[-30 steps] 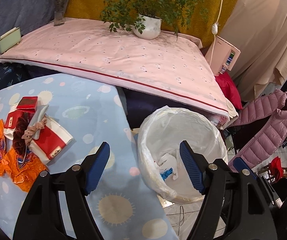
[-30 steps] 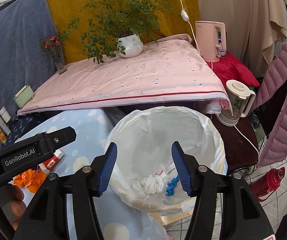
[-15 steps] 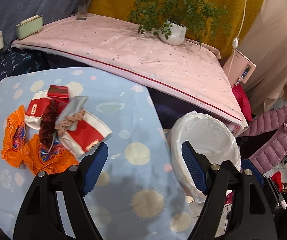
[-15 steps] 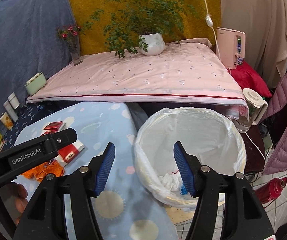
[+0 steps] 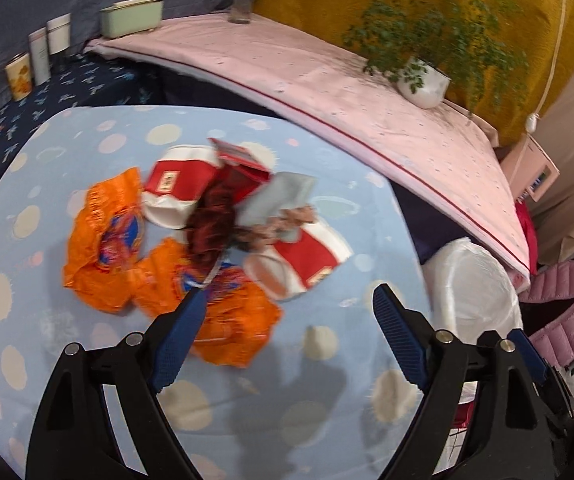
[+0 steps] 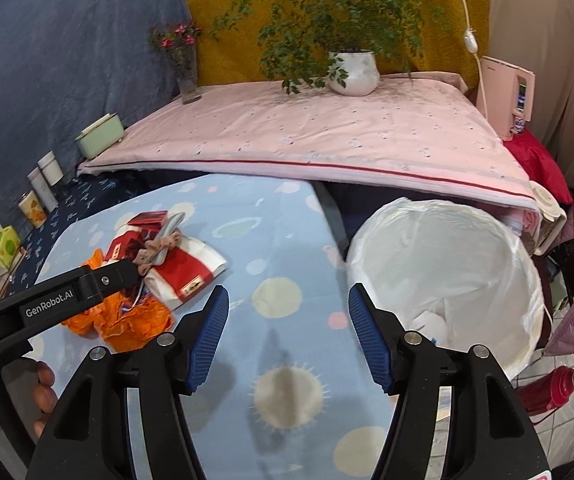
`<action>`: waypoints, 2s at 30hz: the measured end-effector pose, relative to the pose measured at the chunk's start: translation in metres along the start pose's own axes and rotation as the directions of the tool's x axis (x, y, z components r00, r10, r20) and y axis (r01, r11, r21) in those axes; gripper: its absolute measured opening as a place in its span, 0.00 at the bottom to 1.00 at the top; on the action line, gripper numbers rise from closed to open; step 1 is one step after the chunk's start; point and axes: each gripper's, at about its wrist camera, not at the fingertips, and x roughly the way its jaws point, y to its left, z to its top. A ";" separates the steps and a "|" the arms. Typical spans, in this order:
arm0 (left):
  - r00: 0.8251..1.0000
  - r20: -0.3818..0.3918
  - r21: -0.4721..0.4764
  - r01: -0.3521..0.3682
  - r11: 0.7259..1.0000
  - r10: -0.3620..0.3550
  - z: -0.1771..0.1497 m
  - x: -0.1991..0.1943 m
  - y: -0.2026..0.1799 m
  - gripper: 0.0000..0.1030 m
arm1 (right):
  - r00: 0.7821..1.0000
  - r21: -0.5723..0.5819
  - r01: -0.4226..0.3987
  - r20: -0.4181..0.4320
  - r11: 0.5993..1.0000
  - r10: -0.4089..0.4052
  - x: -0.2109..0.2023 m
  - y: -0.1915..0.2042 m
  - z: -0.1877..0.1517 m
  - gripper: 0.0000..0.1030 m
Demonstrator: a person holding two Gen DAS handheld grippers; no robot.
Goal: Collect trash
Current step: 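Move both grippers back over the orange plastic bags, then grasp an orange plastic bag with each gripper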
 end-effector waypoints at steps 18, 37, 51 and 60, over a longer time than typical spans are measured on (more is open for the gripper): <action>0.976 -0.047 -0.191 -0.219 0.957 0.214 -0.001 0.014 0.153 0.82 | 0.979 -0.014 -0.134 -0.155 0.991 0.130 0.062 0.092 -0.026 0.72; 0.977 -0.128 -0.188 -0.194 0.963 0.172 0.004 0.059 0.172 0.68 | 0.954 -0.035 -0.151 -0.268 0.988 0.137 0.123 0.143 -0.043 0.50; 0.983 -0.114 -0.121 -0.159 0.980 0.146 -0.014 0.041 0.139 0.14 | 0.951 -0.073 -0.192 -0.259 0.979 0.167 0.097 0.134 -0.056 0.20; 0.991 -0.054 -0.080 -0.127 0.989 0.123 -0.014 0.006 0.107 0.13 | 0.962 -0.037 -0.202 -0.194 0.979 0.191 0.059 0.110 -0.045 0.19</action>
